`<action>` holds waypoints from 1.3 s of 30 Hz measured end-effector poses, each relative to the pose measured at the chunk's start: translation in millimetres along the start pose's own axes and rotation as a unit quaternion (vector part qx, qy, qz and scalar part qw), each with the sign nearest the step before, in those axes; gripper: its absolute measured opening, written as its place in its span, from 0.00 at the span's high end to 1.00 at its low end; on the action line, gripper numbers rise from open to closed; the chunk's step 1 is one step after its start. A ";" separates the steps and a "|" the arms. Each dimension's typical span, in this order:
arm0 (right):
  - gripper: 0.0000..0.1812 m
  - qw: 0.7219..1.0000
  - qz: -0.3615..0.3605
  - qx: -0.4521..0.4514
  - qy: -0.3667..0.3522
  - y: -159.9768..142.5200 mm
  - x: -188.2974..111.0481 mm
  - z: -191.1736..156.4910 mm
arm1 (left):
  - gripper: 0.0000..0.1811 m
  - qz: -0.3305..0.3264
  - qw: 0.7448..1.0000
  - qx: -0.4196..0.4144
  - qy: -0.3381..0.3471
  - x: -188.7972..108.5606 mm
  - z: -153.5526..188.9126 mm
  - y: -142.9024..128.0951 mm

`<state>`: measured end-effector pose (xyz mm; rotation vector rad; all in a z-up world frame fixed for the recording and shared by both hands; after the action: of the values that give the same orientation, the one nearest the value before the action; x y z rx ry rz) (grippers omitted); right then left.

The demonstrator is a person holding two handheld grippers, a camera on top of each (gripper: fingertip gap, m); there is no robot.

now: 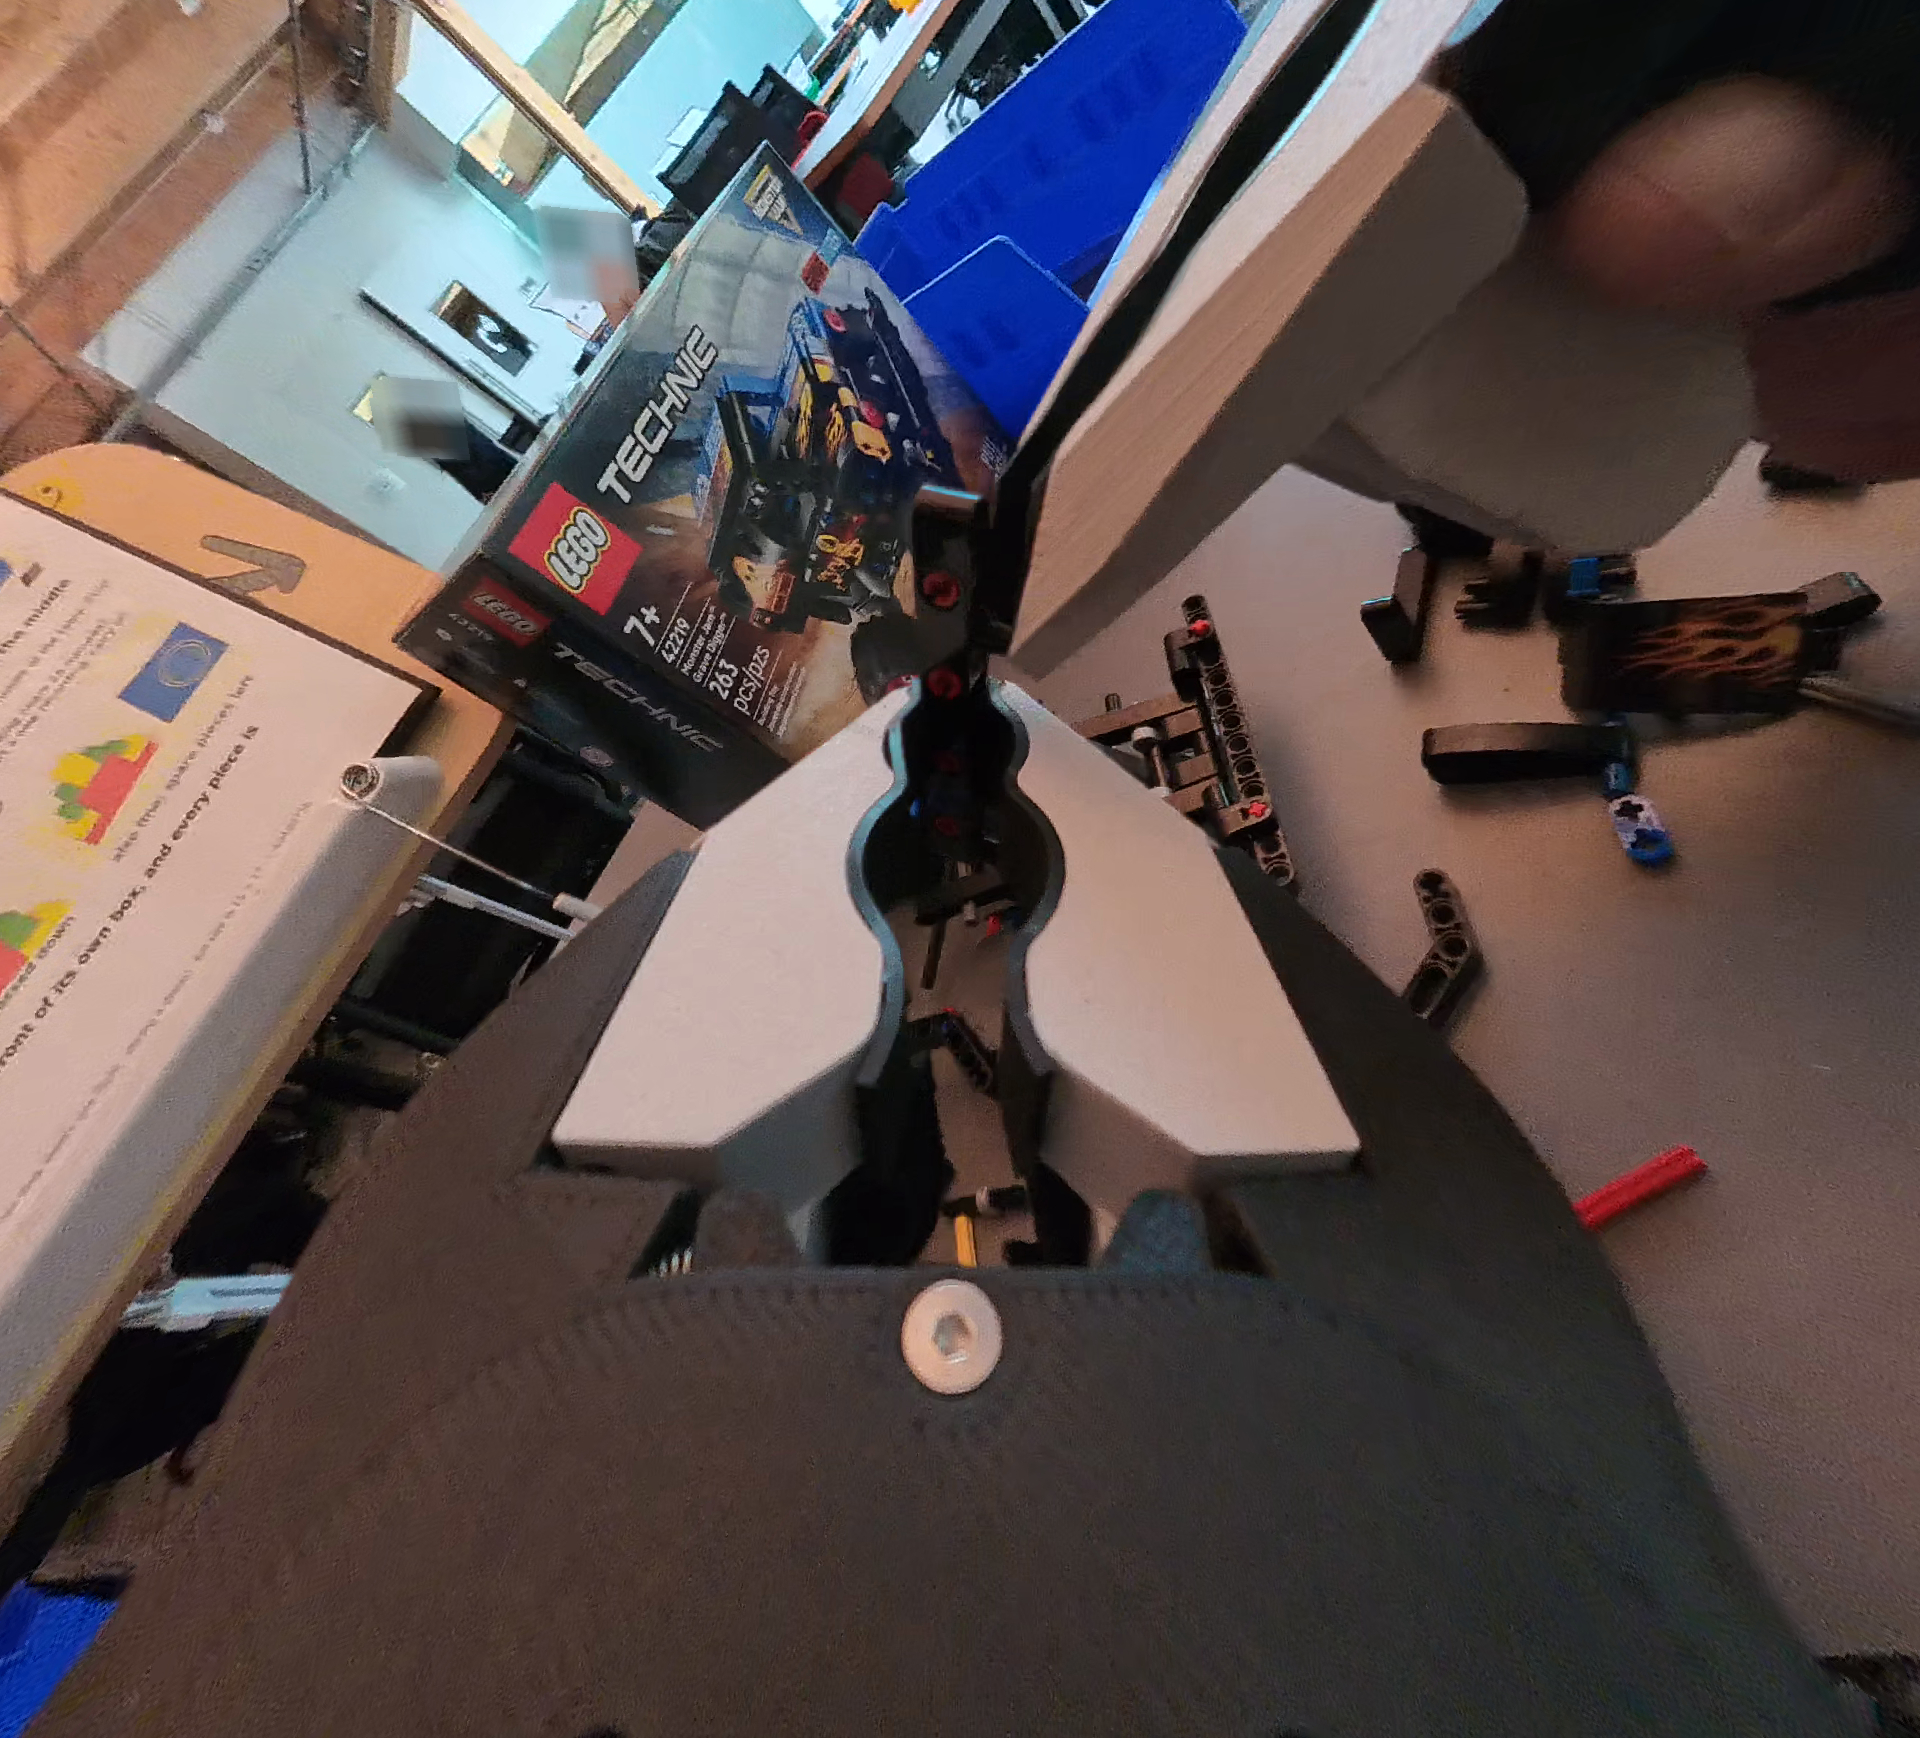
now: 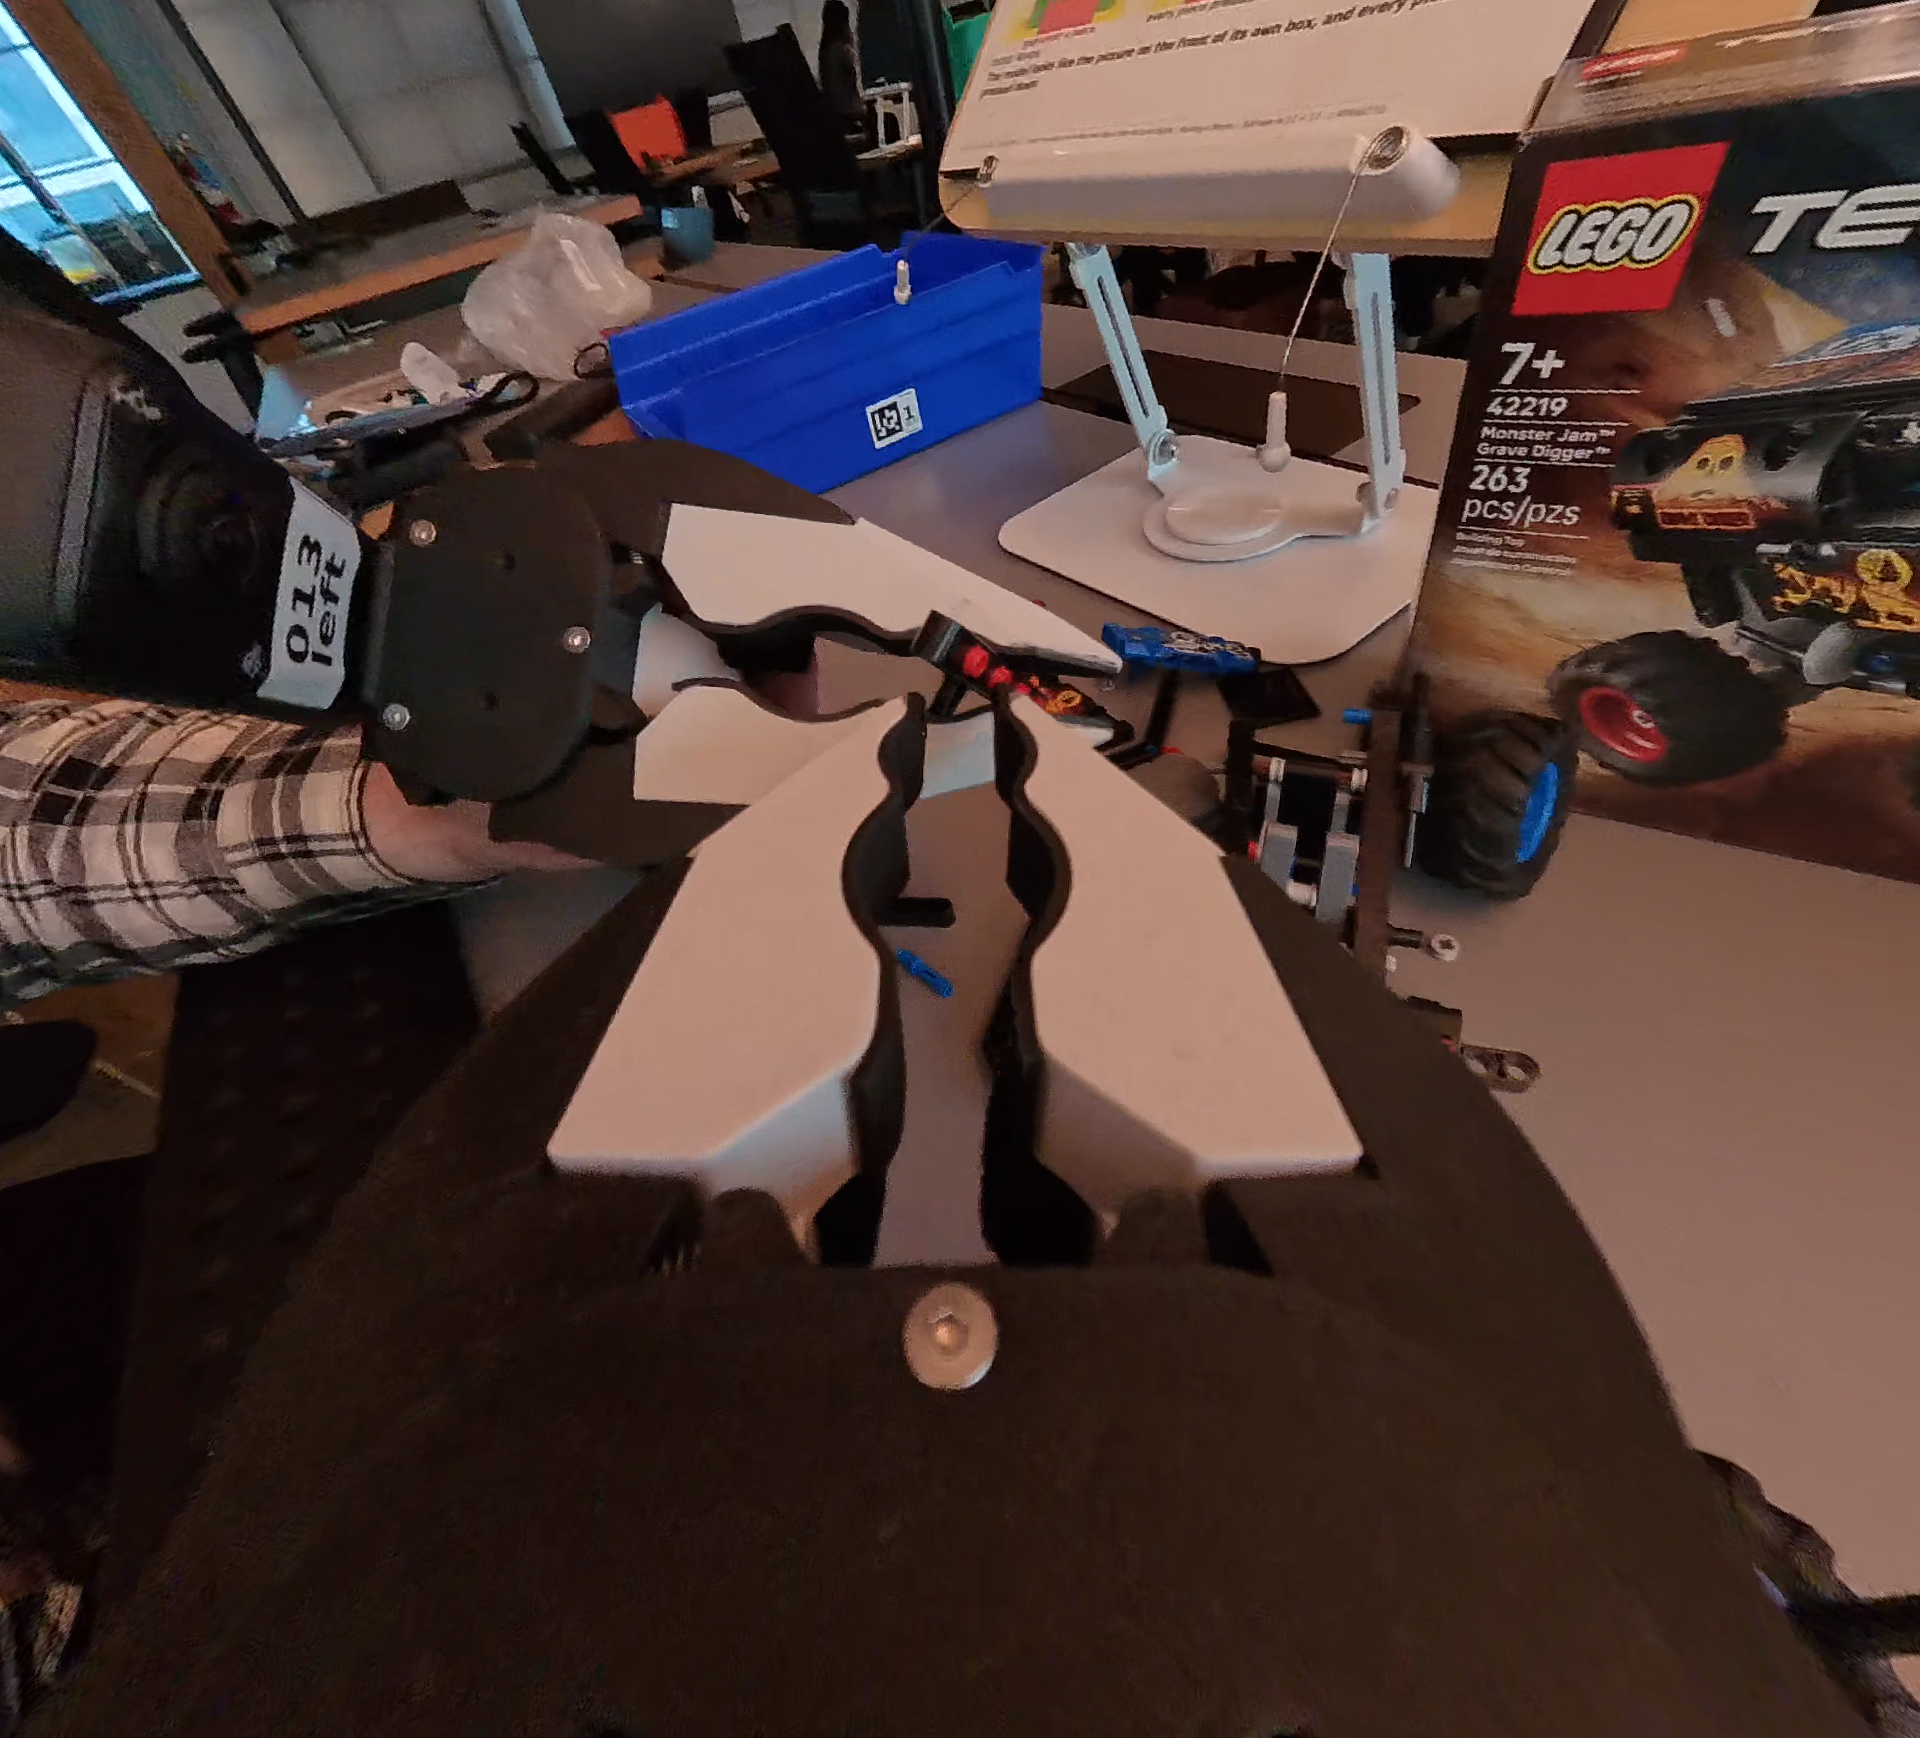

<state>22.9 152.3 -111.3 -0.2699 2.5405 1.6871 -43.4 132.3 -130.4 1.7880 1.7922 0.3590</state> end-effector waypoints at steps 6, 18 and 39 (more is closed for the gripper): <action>0.99 1.000 0.018 -0.010 -0.018 1.8 -1.3 4.1 | 0.96 0.006 1.000 0.012 -0.001 -2.6 -0.7 3.8; 0.99 0.983 -0.073 -0.168 0.013 -14.9 -12.7 -4.3 | 0.96 0.144 0.966 -0.073 -0.203 -24.3 13.1 6.6; 0.99 0.977 0.002 -0.184 0.106 -8.1 -40.2 -21.7 | 0.97 0.234 0.934 -0.164 -0.213 -48.5 4.3 39.1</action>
<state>64.5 133.4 -103.5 -0.4917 2.3419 2.2353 -11.8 86.7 -101.6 1.8564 0.9404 0.3899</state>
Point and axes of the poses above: each gripper's, where its closed fingertips meet, x out along the fingers, y out of its top, z = x × y across the jaws, the point moved 5 cm from there along -x, back along the fingers, and after that the axes turned 12 degrees about x, right-handed, at the moved point
